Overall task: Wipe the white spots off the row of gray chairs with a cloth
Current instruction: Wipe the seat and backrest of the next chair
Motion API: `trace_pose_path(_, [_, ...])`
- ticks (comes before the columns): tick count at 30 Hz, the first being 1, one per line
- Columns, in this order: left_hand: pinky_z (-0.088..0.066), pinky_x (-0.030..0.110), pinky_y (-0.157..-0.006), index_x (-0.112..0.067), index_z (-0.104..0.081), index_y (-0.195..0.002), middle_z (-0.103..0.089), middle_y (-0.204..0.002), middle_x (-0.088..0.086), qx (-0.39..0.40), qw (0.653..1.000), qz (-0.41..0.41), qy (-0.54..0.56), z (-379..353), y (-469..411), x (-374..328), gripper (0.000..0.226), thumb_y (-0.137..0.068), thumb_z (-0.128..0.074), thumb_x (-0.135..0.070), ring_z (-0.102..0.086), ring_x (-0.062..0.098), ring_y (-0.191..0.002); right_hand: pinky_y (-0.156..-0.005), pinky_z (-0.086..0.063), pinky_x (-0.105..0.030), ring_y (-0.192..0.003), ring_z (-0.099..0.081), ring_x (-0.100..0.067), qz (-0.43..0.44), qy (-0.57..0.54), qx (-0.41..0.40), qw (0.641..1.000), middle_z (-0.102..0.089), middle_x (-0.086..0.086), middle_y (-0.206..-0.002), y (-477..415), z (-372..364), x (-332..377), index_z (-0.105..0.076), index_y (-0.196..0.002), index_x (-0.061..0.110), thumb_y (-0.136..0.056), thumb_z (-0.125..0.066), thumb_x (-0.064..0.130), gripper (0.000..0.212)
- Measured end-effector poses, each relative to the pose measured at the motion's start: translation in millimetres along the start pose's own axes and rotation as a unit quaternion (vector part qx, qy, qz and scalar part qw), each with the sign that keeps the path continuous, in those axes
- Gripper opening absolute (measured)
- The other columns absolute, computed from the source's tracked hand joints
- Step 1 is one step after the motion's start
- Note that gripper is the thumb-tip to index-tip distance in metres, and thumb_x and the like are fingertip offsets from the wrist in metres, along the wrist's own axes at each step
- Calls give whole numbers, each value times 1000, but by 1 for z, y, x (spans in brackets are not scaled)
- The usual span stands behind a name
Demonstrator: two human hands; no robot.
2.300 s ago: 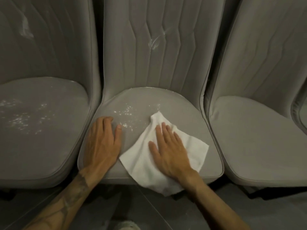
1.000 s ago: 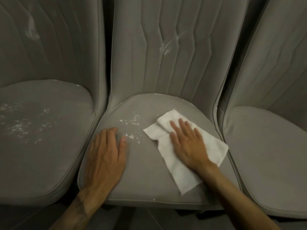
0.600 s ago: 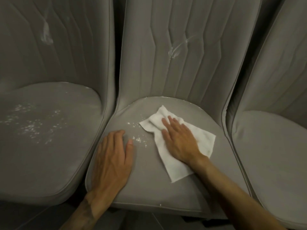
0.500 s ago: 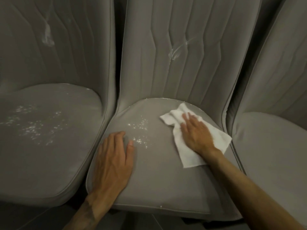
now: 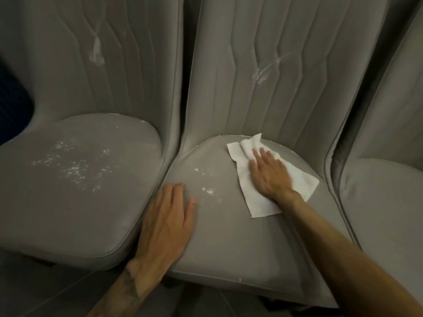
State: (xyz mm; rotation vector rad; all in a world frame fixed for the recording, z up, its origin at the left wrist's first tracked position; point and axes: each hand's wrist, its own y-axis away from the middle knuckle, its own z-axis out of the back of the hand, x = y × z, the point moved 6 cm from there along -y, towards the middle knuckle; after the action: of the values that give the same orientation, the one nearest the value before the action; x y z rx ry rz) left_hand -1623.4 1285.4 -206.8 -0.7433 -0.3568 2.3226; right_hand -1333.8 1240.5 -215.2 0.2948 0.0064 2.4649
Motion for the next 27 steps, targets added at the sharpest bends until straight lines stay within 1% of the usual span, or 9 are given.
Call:
trace_pose_path(3, [-49, 39, -90, -15, -59, -122, -61, -116, 4, 18, 1000, 14, -16, -3, 6, 12, 41, -105, -36, -44, -57, 23, -102, -130, -4, -48, -162, -2, -26, 13, -15, 5, 1000, -4, -5, -175, 3, -15, 52, -10, -167, 25, -112, -19, 41, 58])
trace_pose_path(6, [-50, 40, -98, -11, -60, -126, -61, -125, 7, 19, 1000, 5, -15, -6, 5, 13, 46, -107, -37, -45, -58, 25, -112, -130, -5, -47, -162, -4, -22, 162, -16, 17, 987, -6, -1, -175, 25, -39, 114, -11, -167, 29, -112, -20, 45, 58])
trace_pose_path(8, [-49, 38, -102, -10, -61, -128, -62, -128, 8, 15, 1000, 13, -5, -6, 7, 13, 48, -107, -36, -46, -59, 24, -115, -131, -6, -43, -162, -5, -17, 210, -19, 33, 977, -7, 4, -175, 28, -40, 113, -13, -166, 34, -112, -20, 47, 57])
trace_pose_path(12, [-40, 29, -108, -11, -62, -134, -61, -138, 7, 15, 997, 69, 40, -4, 10, 17, 56, -106, -33, -50, -57, 22, -124, -131, -7, -42, -162, -7, -18, 108, 0, 21, 994, -9, 2, -175, -8, -17, 50, -16, -166, 32, -113, -19, 45, 55])
trace_pose_path(15, [-47, 37, -106, -8, -65, -129, -63, -134, 9, -1, 995, 82, 47, -1, 11, 16, 54, -105, -34, -46, -60, 26, -120, -130, -5, -46, -162, -4, -21, 63, -3, 20, 998, -6, -1, -175, -15, -20, 77, -12, -167, 29, -112, -17, 43, 56])
trace_pose_path(18, [-50, 34, -98, -10, -64, -124, -64, -128, 6, -15, 992, 98, 76, 2, 12, 17, 49, -106, -35, -45, -61, 23, -114, -129, -8, -44, -162, -6, -17, 207, -1, 14, 978, -7, 0, -175, 25, -45, 136, -9, -166, 32, -111, -17, 45, 57])
trace_pose_path(21, [-43, 22, -92, -14, -60, -127, -63, -126, 2, -24, 989, 110, 91, 2, 11, 20, 45, -106, -35, -45, -60, 16, -110, -127, 2, -30, -161, -2, -7, 297, -32, 59, 952, -6, 10, -174, 58, -51, 130, -8, -166, 38, -108, -12, 54, 61])
trace_pose_path(24, [-41, 25, -101, -11, -55, -140, -61, -136, 6, -9, 990, 116, 75, 0, 11, 19, 57, -105, -31, -49, -58, 20, -120, -130, -1, -35, -161, -4, -10, 219, -2, 51, 974, -7, 8, -175, 20, -34, 98, -11, -166, 35, -112, -18, 46, 55])
trace_pose_path(27, [-38, 25, -107, -11, -51, -146, -55, -147, 6, 0, 990, 126, 70, -1, 12, 21, 63, -104, -29, -52, -54, 21, -130, -131, -6, -43, -162, -4, -18, 153, 25, 26, 987, -5, 1, -175, 8, -29, 114, -8, -167, 29, -113, -19, 41, 57])
